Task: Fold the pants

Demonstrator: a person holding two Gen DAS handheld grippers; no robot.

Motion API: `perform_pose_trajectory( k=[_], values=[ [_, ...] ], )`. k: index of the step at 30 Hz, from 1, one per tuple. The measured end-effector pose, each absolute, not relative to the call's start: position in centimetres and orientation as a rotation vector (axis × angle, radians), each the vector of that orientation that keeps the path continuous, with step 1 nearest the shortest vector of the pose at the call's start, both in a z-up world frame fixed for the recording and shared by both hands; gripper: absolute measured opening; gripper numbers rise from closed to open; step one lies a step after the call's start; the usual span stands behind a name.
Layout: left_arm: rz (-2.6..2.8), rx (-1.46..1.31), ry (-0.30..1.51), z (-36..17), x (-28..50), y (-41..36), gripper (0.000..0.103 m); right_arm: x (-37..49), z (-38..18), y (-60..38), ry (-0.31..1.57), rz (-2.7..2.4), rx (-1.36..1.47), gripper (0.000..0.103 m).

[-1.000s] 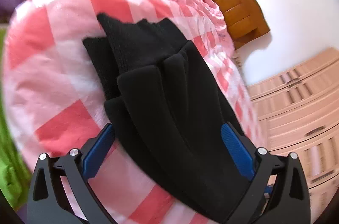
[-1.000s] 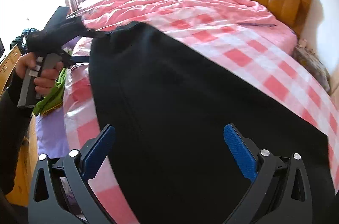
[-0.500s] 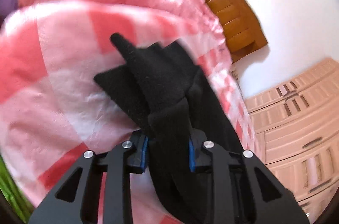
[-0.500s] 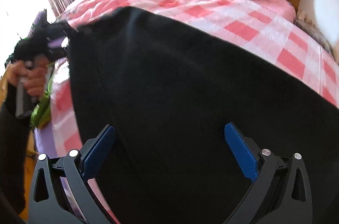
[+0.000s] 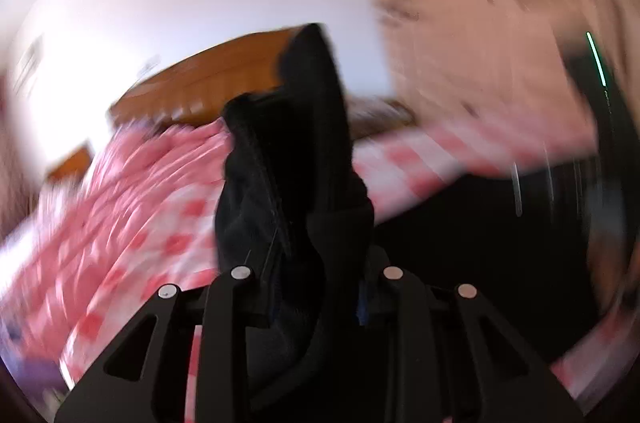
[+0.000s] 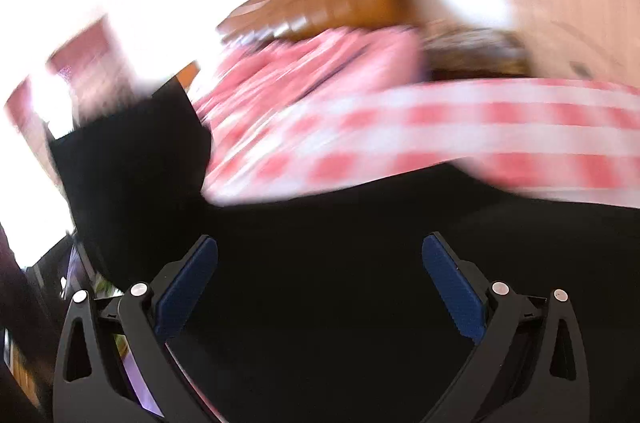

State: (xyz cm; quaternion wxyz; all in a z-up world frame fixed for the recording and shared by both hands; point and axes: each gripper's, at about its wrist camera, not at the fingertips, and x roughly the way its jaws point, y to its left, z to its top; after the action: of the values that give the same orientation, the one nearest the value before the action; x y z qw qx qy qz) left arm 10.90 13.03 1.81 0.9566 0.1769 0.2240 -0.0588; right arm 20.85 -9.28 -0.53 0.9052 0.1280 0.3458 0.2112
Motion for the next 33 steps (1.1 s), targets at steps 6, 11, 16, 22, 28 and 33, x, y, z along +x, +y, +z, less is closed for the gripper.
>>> perform_pose_trajectory(
  k=[6,11,16,22,28,33],
  values=[
    [-0.238,0.706,0.572,-7.8,9.8,4.3,0.041,18.8,-0.4,-18.1,0.699,0.317,0.372,0.099],
    [-0.433,0.581,0.499,-4.5,6.3,6.1,0.095,17.8,-1.4,-18.7,0.718,0.396,0.393,0.099],
    [-0.359,0.272,0.481,-0.4,5.2,13.0,0.095,15.7,-0.8,-13.6,0.696,0.672,0.406,0.098],
    [-0.122,0.076,0.531,-1.0,6.2,19.3,0.094,13.3,-3.6,-8.7,0.860,0.811,0.402,0.073],
    [-0.097,0.155,0.578,-3.6,5.4,20.1,0.094,14.6,-5.6,-8.3,0.896,0.769,0.444,0.064],
    [-0.076,0.197,0.627,-6.3,5.3,20.0,0.094,16.5,-6.4,-7.0,0.929,0.754,0.474,0.039]
  ],
)
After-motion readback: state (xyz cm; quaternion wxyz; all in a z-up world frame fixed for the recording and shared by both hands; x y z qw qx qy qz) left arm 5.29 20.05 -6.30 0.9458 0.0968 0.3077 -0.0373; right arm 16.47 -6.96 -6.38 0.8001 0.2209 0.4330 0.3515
